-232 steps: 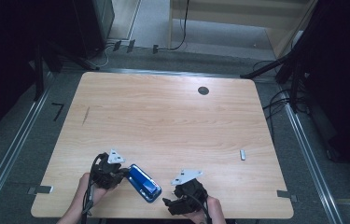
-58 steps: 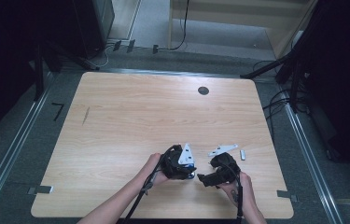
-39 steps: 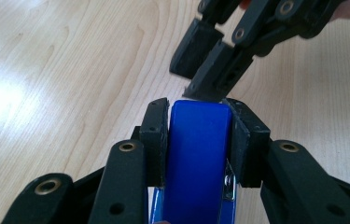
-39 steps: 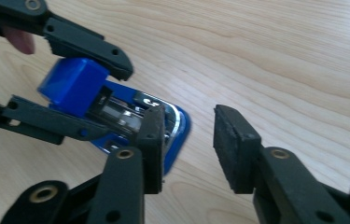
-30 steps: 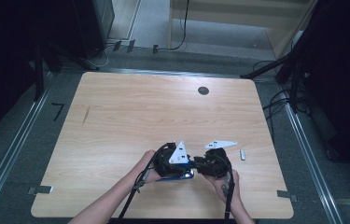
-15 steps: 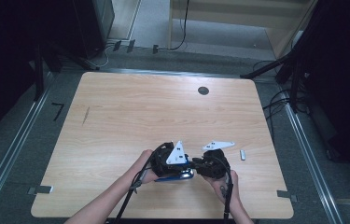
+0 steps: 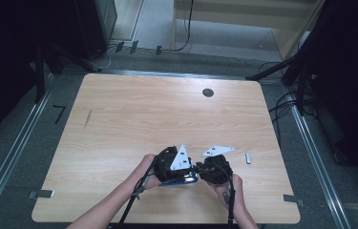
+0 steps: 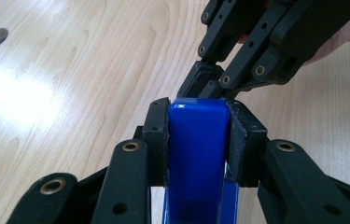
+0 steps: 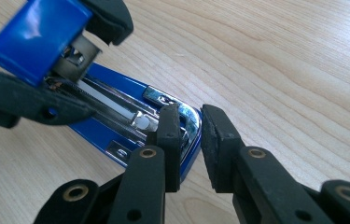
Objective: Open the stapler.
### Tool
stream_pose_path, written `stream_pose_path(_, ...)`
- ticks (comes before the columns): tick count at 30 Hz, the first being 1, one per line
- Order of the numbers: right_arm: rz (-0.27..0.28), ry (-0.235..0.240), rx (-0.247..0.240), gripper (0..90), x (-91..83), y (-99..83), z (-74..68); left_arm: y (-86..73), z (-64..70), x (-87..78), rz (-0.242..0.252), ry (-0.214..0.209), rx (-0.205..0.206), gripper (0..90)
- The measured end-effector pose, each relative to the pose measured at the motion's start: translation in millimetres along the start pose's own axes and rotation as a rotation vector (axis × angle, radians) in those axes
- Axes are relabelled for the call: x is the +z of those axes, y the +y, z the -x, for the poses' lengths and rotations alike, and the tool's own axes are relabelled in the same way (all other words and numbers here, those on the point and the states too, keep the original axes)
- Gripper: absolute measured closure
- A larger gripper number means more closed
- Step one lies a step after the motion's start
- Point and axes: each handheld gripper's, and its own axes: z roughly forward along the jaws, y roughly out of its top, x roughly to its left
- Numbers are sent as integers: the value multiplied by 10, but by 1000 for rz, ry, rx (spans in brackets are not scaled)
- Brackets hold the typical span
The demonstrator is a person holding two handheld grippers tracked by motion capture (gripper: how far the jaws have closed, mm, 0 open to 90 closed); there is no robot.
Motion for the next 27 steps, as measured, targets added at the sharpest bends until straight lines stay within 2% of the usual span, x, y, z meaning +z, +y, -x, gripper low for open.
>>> stream_pose_path(5,-7,-8,-5,799,2,1,-12,-10,3,-37,6,4,-5,661)
stream_pose_path(13,-26,-46,-55,859,16,21,-86,-52,-21,-152,22,5,-14,663)
stream_pose_path(18,-48,-87,-88,876,23,51,-153,-72,-39,-196,31,0,-13,662)
stream_pose_path(22,-62,-97,-81,877,21,64,-165,-78,-47,-206,38,-7,-8,661)
stream_pose_path(27,-88,-107,-45,878,2,73,-170,-76,-91,-238,36,-26,3,661)
